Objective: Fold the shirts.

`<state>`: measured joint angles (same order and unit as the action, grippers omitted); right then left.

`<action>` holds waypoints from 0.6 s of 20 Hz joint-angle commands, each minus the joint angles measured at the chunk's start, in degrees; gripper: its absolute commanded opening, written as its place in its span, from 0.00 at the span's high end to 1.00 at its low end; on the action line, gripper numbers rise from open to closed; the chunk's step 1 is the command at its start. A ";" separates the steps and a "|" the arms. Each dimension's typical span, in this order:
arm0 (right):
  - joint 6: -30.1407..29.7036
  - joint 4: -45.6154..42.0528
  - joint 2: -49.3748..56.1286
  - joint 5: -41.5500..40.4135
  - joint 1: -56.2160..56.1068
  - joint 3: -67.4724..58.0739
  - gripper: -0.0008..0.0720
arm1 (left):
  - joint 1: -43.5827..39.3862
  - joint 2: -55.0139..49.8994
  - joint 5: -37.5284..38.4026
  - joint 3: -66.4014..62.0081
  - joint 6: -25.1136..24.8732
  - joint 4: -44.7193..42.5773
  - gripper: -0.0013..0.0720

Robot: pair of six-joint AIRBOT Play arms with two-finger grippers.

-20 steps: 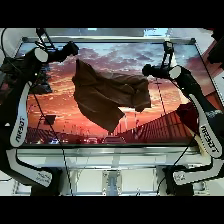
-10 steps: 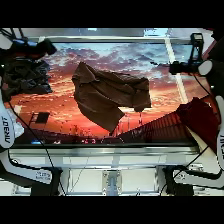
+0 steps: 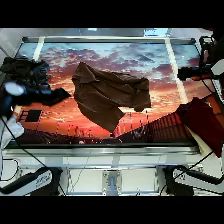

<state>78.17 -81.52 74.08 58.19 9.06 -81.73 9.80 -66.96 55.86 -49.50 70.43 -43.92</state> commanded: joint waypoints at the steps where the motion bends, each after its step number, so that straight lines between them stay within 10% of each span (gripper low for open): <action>1: -0.02 4.72 -0.17 1.53 0.11 -0.04 0.40 | 0.07 4.83 -7.28 15.91 -4.26 15.06 0.04; 12: -0.02 11.30 -0.24 2.43 0.11 -0.04 0.40 | -12.61 -0.68 -25.62 19.37 0.61 16.09 0.04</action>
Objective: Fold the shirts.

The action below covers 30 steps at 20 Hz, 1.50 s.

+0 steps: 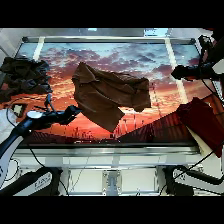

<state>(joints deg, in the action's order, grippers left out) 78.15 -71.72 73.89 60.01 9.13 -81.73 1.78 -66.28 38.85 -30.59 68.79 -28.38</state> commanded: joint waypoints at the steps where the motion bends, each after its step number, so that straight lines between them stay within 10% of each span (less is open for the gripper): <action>1: -0.04 1.44 -0.11 1.16 0.04 -0.04 0.40 | -5.09 -2.25 -9.73 0.44 3.85 0.66 0.04; 7: -0.26 1.46 -0.59 1.95 0.04 -0.04 0.40 | -5.09 -7.67 -10.14 0.42 2.49 7.37 0.04; 16: -0.24 1.51 -0.59 4.04 0.04 -0.04 0.40 | -5.75 -11.04 -10.64 -0.50 -7.43 21.53 0.37; 19: -0.20 1.49 -0.59 6.47 0.04 -0.02 0.41 | -9.05 -12.59 -11.39 -3.54 -9.55 21.57 0.97; 27: -0.28 4.68 -0.52 8.24 -2.40 16.09 0.40 | -11.41 -14.32 -9.99 -11.30 -9.68 21.53 0.97; 30: -1.57 6.38 0.20 -4.20 -9.03 22.43 0.18 | -11.41 -14.29 -8.70 -12.09 -9.68 21.57 0.97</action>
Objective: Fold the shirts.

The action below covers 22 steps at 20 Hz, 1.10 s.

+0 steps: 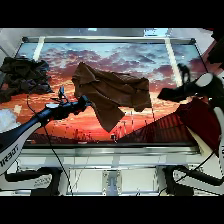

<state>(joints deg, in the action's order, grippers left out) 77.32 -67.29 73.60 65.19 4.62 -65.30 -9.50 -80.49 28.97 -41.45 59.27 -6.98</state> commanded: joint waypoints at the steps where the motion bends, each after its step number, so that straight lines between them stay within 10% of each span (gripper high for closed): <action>1: -0.28 1.95 1.20 -13.29 -7.39 6.64 0.18 | -0.13 -0.09 2.19 -1.22 -0.17 -0.17 0.97; 16: 7.32 -3.48 12.15 -22.82 -16.02 6.29 0.20 | -0.15 -0.11 6.58 -1.22 -0.70 -0.33 0.97; 22: 7.32 -2.38 14.08 -23.37 -16.02 6.29 0.56 | -0.15 -0.11 6.67 -1.22 -0.70 -0.33 0.97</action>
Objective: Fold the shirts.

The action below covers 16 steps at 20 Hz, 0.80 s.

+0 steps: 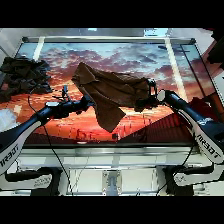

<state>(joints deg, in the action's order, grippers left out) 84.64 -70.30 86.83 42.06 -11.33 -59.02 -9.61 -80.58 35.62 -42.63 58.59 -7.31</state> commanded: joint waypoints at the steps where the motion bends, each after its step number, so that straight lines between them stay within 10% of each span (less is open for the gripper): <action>1: -0.15 0.61 0.83 -0.42 -0.04 0.00 0.72 | -0.04 0.00 0.02 -0.04 -0.02 0.00 0.97; 3: -0.35 0.00 0.79 -0.63 0.42 -0.66 0.94 | -0.02 0.00 0.02 -0.04 -0.02 0.00 0.97; 14: -0.44 -15.34 -5.16 13.97 3.50 -18.23 0.94 | 0.07 1.31 0.33 -2.78 -5.92 6.45 0.97; 16: -0.57 -15.04 -4.81 19.19 3.48 -17.92 0.43 | 0.07 1.31 0.02 -5.40 -6.82 5.70 0.97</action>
<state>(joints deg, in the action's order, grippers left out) 84.18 -82.06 82.89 53.43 -8.03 -74.94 -9.61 -79.61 35.77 -45.47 54.85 -2.92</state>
